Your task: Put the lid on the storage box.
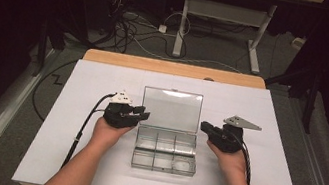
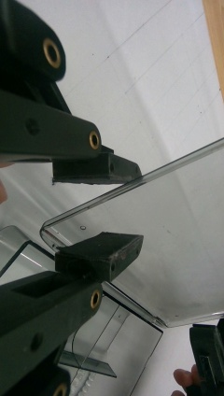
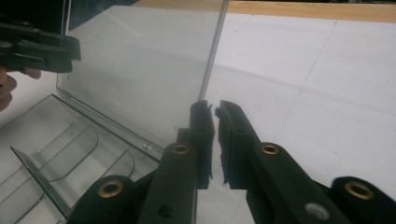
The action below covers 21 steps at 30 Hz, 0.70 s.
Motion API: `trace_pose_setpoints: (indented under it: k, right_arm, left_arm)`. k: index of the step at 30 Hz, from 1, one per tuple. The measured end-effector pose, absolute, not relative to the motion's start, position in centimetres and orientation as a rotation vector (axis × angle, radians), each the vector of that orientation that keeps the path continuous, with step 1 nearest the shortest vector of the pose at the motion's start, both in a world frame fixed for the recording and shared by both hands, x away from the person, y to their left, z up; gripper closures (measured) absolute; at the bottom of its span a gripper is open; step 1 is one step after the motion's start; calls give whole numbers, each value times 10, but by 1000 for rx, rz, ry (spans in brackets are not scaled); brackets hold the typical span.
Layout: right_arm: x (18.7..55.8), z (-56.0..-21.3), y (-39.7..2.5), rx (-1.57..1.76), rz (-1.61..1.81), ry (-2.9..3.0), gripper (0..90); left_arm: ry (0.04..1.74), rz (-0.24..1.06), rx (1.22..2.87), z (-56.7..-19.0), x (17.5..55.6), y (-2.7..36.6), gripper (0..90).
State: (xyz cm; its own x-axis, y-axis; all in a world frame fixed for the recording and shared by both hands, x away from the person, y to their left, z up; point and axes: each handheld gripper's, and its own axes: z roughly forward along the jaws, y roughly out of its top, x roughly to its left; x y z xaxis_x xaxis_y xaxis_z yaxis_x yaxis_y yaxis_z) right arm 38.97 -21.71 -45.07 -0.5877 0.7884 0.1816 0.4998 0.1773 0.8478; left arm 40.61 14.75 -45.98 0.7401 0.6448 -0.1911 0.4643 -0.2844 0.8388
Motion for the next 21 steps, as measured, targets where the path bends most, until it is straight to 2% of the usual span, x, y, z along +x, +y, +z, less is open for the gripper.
trace_pose_setpoints:
  k: [3, 21]
  right_arm:
    - [385, -452, -218, 1211, 1372, 2156, 900]
    - [364, -450, -206, 1123, 1399, 2150, 900]
  left_arm:
    - [840, 238, 1939, -458, 404, 148, 660]
    - [811, 295, 1936, -449, 386, 149, 744]
